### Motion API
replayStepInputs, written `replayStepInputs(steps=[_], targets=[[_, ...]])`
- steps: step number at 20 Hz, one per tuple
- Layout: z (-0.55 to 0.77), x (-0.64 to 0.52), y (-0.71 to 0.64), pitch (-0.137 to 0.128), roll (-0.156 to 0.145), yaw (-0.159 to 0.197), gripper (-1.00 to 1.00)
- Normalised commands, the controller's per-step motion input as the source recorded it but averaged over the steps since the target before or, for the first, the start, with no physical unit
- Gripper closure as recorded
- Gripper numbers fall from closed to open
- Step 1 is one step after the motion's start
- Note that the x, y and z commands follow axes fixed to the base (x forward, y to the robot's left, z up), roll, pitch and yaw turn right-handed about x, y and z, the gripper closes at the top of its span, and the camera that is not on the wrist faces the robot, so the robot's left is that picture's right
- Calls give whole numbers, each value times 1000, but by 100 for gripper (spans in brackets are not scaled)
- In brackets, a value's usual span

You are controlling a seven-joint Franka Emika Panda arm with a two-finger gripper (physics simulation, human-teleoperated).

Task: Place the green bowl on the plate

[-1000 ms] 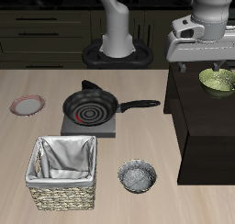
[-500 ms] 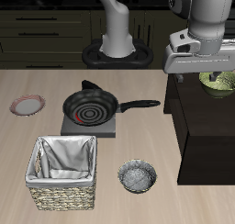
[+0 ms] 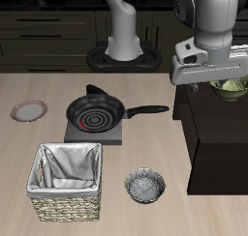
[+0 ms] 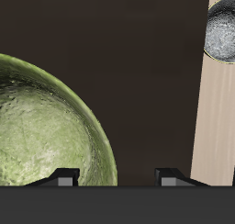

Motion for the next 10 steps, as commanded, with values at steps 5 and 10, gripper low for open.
replayStepInputs(steps=[5,10], targets=[[113,-134,4,-43,47,-8,100],[128,-19,-98,-17,21,-26,100]])
